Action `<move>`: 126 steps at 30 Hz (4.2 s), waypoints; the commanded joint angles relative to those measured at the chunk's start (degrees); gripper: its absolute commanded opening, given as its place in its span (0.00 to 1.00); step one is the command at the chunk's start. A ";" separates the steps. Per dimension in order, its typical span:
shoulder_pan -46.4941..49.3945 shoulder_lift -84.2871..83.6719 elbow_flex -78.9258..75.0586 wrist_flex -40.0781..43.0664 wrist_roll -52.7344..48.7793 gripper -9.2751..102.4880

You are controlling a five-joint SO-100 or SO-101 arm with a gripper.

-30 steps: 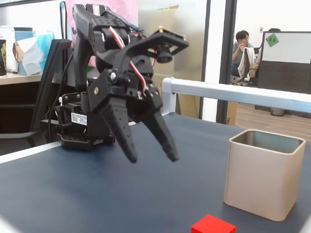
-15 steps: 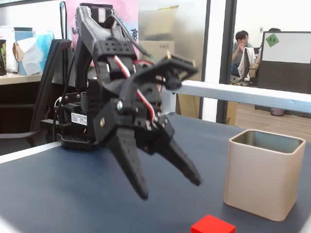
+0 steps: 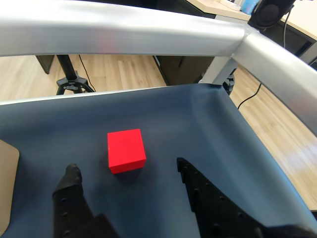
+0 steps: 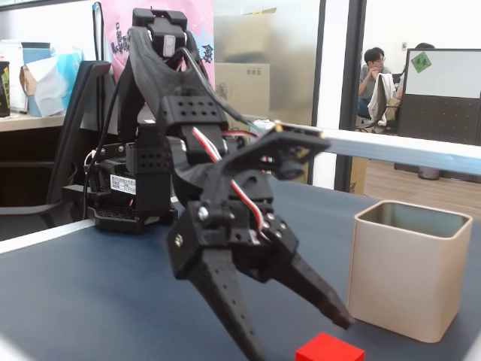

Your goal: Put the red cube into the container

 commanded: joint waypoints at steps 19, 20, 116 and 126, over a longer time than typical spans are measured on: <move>-2.81 -8.00 -10.20 -3.96 3.69 0.43; -2.99 -8.17 -10.20 -4.13 3.96 0.42; -26.10 28.04 -2.72 23.38 8.79 0.33; -25.75 28.56 -1.93 22.59 6.68 0.45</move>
